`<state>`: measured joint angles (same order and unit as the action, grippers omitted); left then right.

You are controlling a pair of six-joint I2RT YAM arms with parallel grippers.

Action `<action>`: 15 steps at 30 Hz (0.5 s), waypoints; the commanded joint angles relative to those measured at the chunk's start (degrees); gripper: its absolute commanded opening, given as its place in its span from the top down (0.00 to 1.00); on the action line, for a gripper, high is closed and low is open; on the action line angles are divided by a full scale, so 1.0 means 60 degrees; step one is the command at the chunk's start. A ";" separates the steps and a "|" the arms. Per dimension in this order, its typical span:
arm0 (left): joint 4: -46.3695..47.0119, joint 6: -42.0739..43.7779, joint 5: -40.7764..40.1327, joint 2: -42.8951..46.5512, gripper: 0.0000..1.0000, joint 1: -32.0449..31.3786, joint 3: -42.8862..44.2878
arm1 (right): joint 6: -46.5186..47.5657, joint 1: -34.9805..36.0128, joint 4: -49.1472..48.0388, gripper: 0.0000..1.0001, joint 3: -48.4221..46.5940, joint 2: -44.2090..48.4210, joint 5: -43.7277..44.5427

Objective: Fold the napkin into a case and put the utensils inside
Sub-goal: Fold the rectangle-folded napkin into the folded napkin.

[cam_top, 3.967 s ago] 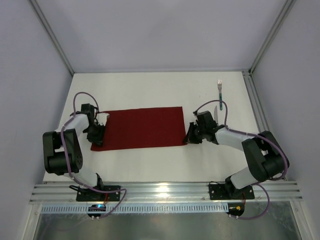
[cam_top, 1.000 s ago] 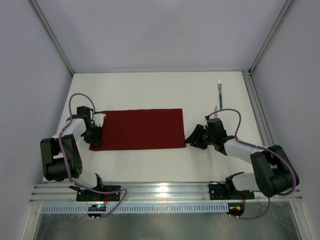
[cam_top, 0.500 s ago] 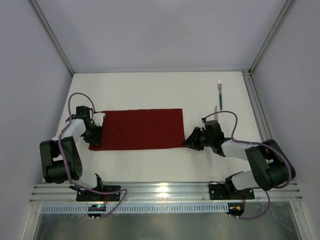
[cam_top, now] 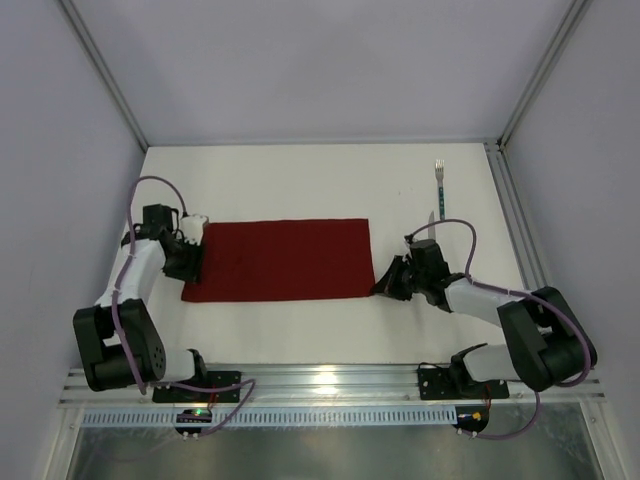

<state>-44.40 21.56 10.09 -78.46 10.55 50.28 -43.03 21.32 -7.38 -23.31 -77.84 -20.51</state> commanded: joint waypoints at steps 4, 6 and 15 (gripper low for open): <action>-0.0249 -0.0180 0.0504 0.0611 0.58 0.0059 0.0746 | 0.1223 -0.0315 0.2312 0.96 -0.0466 0.1413 0.0826; -0.0100 -0.0210 0.0458 0.0421 0.58 0.0059 0.0600 | 0.1355 -0.0448 0.2766 0.96 -0.0392 0.1752 0.0884; 0.0456 -0.0781 0.0546 -0.1103 0.58 -0.0014 0.0643 | 0.2674 -0.0507 0.5431 0.96 -0.1927 0.2063 0.1690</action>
<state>-44.21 19.27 12.23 -83.72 10.57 54.06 -31.99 18.37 17.58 -28.53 -63.86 -12.95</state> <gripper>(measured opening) 0.425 0.043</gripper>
